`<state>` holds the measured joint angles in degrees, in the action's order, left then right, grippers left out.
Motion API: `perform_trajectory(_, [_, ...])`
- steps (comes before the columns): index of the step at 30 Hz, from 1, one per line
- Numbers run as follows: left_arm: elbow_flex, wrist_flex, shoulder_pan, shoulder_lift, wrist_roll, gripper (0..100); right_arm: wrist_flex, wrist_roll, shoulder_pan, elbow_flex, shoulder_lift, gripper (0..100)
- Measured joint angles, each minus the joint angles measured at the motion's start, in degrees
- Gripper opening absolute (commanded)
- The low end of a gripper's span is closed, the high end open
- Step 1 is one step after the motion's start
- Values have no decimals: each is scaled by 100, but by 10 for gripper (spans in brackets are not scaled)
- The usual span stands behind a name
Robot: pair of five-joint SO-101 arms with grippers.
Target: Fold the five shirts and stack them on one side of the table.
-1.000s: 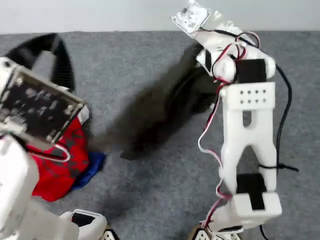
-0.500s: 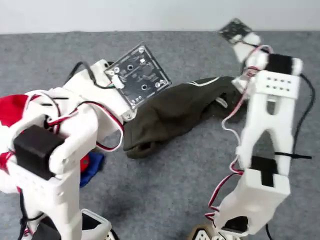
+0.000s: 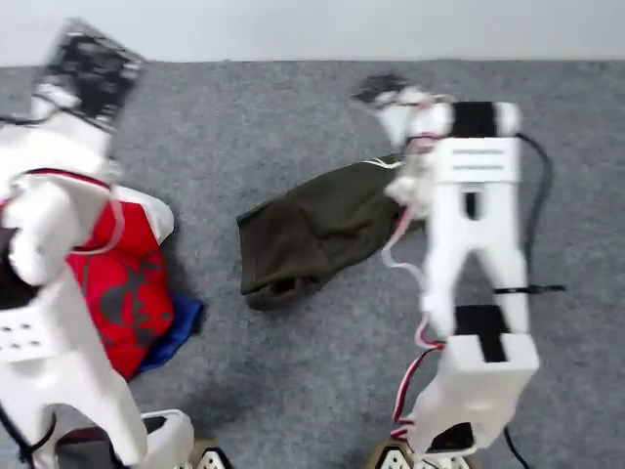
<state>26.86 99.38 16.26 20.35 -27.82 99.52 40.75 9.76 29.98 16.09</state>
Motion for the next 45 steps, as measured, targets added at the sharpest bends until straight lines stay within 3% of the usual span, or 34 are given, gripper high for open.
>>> perform_trajectory(4, [-545, 0, 914, 0, 0, 15, 70, -211, 1169, 114, 273, 135])
perform_trajectory(8, [-879, 0, 1521, 0, 0, 15, 79, -255, 2092, 290, 818, 217])
perform_trajectory(19, [-1310, 0, 1820, 0, 0, 15, 79, -484, 3393, 1662, 2356, 218])
perform_trajectory(27, [-1327, 0, 1829, 0, 0, 15, 79, -686, 3824, 1793, 2945, 219])
perform_trajectory(39, [-1327, 0, 1829, 0, 0, 15, -149, -756, 3807, 1793, 3842, 211])
perform_trajectory(45, [-1327, 0, 1829, 0, 0, 15, -580, -1037, 3622, 1793, 3859, 39])
